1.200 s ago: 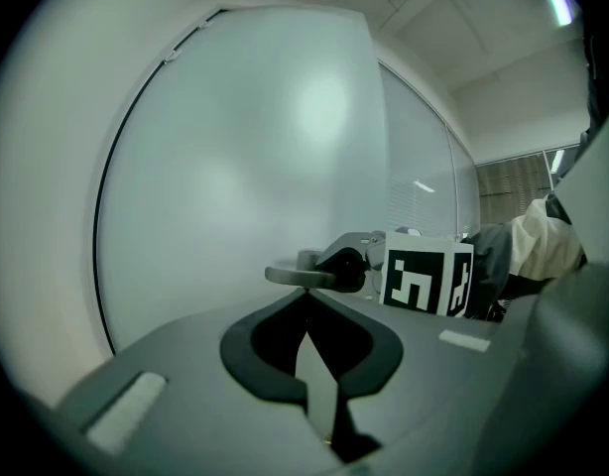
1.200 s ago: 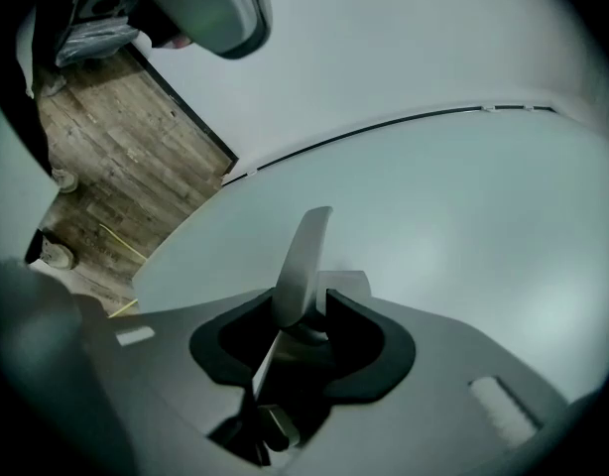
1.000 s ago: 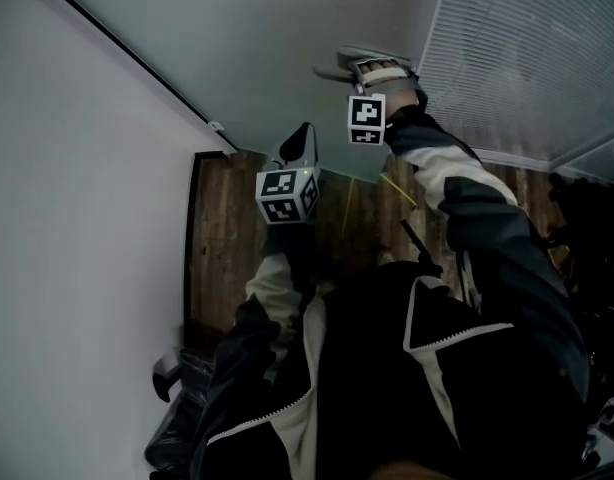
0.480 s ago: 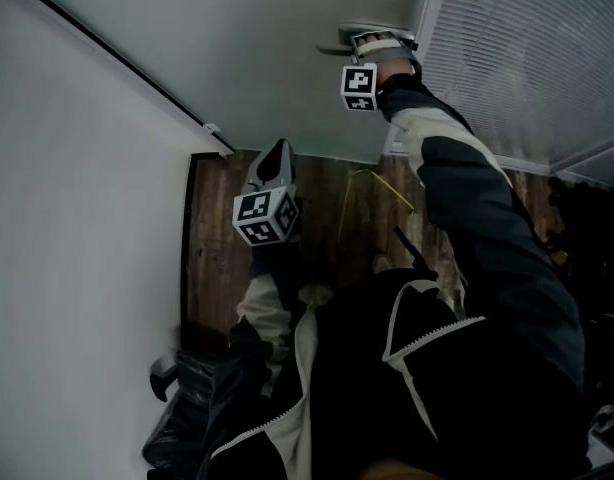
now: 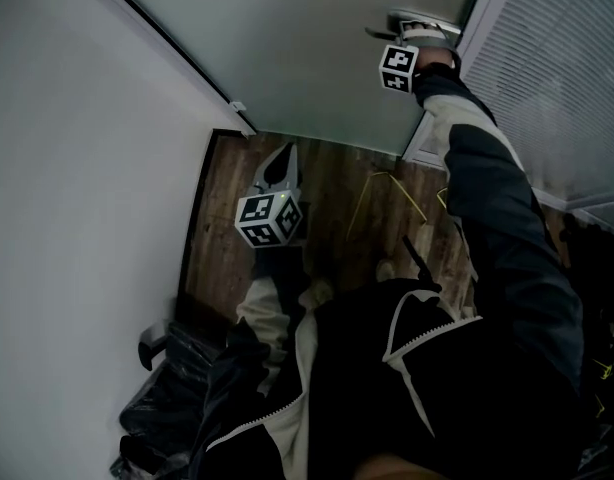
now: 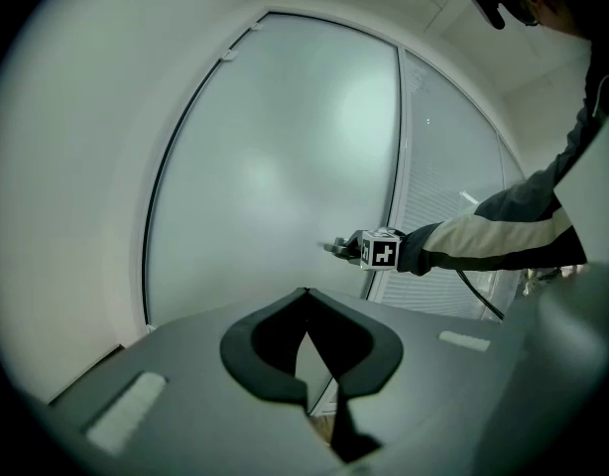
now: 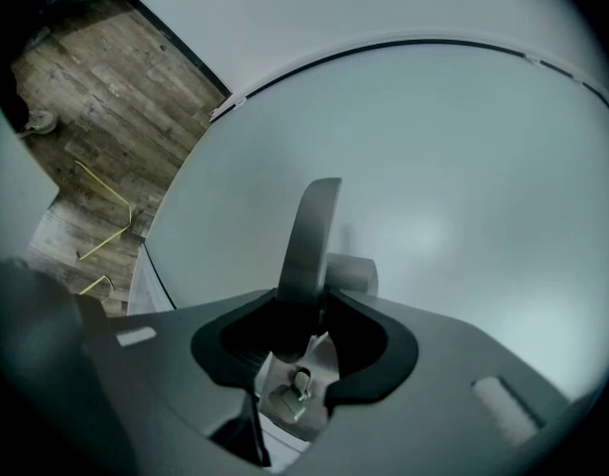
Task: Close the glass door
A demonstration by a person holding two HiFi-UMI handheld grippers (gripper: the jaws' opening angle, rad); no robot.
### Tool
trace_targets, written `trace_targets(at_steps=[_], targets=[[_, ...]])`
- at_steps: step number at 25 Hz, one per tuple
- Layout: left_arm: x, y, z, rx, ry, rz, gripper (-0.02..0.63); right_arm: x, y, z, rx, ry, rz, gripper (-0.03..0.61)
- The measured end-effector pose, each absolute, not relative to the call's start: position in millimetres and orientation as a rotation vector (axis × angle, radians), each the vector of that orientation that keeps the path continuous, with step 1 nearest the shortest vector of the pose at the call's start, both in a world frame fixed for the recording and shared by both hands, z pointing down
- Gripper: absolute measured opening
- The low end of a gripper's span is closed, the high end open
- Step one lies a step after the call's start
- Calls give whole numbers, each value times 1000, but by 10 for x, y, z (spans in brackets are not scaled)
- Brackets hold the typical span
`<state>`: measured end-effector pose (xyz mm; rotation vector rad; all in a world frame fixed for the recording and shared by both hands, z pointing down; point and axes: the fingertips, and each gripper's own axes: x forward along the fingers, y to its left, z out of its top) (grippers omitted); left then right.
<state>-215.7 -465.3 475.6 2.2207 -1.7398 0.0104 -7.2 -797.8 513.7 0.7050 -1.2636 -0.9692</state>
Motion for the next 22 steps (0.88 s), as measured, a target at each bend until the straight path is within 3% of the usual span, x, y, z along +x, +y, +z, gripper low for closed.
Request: trace_targets(at_steps=[14, 17, 20, 22], targets=[[-2163, -4560, 4762, 2224, -1756, 62, 3, -65, -8112, 5118, 750, -1323, -930, 138], [-2172, -4566, 4746, 2234, -1752, 62, 3, -108, -8020, 5076, 777, -1393, -876, 212], [-2196, -4644, 4717, 2253, -1757, 61, 3, -213, -7783, 4886, 880, -1508, -847, 211], [-2160, -4764, 4678, 2279, -1749, 46, 3, -291, -7485, 4674, 1005, -1670, -784, 113]])
